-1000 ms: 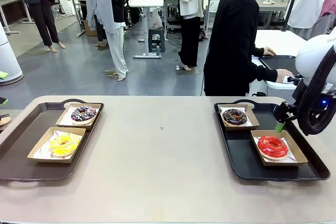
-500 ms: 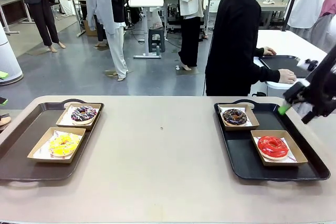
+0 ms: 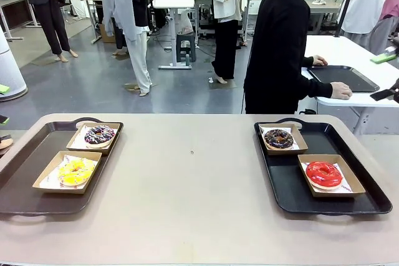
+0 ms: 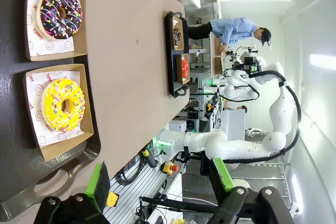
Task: Individually package the donuts and arrange them on the tray.
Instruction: Place the picked Paper togo box on the Handle tray.
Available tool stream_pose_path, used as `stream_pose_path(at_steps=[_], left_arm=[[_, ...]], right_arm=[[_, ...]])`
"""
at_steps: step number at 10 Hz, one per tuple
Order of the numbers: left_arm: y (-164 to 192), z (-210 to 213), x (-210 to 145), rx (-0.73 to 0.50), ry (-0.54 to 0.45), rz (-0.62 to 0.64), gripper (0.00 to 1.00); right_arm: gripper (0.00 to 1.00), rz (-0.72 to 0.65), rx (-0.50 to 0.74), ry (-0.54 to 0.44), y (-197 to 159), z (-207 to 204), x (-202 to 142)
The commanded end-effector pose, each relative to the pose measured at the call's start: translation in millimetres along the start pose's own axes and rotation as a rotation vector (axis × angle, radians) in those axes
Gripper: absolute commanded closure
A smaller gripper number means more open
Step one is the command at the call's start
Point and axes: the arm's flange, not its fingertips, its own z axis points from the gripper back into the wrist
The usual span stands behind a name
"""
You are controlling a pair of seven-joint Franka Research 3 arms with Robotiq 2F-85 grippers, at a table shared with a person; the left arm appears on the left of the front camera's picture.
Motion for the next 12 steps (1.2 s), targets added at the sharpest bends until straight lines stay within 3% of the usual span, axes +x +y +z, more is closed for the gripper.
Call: stream_pose_path(at_steps=[1, 3, 7, 9, 12], left_arm=[[-2, 2, -2, -0.009, 0.000, -0.011, 0.00], [-2, 2, -2, -0.009, 0.000, -0.011, 0.00], [-2, 2, -2, -0.009, 0.000, -0.011, 0.00], [-2, 2, -2, -0.009, 0.000, -0.011, 0.00], [-2, 2, -2, -0.009, 0.000, -0.011, 0.00]], right_arm=[[0.00, -0.054, 0.078, -0.007, -25, 26, 25], [0.00, -0.053, 0.111, 0.015, -52, 43, 37], [0.00, -0.011, 0.206, -0.033, -100, 60, 32], [0.00, 0.002, 0.221, -0.040, -130, 56, 31], [0.00, -0.012, 0.207, -0.031, -147, 48, 17]])
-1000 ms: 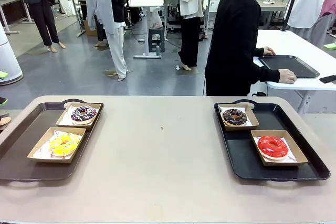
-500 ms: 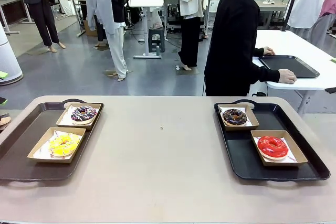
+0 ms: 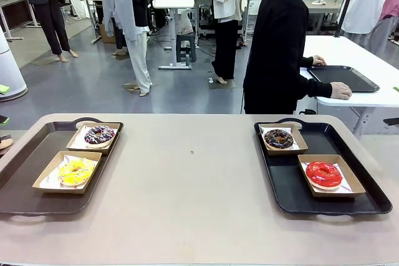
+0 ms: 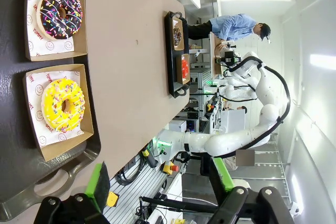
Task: Individually package the donuts and arrange them on the tray.
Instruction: Place the picked Paper togo box on the Handle tray.
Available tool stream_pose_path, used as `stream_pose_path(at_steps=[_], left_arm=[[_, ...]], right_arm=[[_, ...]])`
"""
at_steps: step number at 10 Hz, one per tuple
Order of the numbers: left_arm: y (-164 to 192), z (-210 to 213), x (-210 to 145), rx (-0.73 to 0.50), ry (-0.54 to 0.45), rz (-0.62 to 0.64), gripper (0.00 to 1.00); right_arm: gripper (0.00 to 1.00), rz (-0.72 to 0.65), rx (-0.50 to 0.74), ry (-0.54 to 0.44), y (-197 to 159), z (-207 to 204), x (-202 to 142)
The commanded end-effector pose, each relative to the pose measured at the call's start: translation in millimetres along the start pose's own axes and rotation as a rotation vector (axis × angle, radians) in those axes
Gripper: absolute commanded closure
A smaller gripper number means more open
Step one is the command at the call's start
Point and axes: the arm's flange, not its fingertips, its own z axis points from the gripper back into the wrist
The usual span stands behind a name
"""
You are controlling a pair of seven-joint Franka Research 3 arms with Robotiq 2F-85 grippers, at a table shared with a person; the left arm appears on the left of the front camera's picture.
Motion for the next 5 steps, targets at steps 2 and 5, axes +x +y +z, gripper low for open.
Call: stream_pose_path(at_steps=[2, 5], left_arm=[[-2, 2, -2, -0.009, 0.000, -0.011, 0.00], [-2, 2, -2, -0.009, 0.000, -0.011, 0.00]], right_arm=[[0.00, 0.055, -0.041, -0.066, 0, -3, -18], [0.00, 0.003, 0.002, 0.002, -3, -1, -3]])
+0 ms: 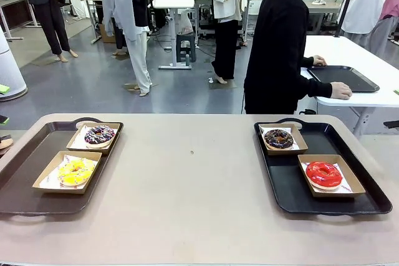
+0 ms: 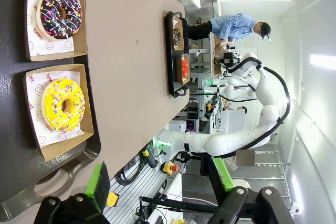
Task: Individually package the donuts and arrange them on the tray.
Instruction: Place the picked Paper togo box on the Handle tray.
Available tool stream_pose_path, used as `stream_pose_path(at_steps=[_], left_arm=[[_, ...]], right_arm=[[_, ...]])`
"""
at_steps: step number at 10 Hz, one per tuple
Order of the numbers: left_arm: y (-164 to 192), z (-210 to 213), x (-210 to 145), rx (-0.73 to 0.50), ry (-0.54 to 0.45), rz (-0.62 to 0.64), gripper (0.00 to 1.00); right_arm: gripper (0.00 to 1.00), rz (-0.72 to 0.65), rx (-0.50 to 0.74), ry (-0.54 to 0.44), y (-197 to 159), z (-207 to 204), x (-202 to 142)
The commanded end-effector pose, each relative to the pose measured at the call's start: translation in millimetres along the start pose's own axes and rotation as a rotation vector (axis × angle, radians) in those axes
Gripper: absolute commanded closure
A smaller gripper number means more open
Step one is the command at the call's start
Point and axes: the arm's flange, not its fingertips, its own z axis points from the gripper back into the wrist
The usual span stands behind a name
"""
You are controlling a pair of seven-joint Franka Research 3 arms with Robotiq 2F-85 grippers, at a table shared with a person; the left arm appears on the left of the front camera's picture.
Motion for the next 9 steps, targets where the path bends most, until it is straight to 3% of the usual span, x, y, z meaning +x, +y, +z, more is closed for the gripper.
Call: stream_pose_path(at_steps=[1, 9], left_arm=[[-2.3, 2.3, -1.8, -0.009, 0.000, -0.011, 0.00], [-2.3, 2.3, -1.8, -0.009, 0.000, -0.011, 0.00]], right_arm=[[0.00, -0.009, 0.006, 0.013, 1.4, 0.0, 2.1], [0.00, -0.009, 0.006, 0.013, 1.4, 0.0, 2.1]])
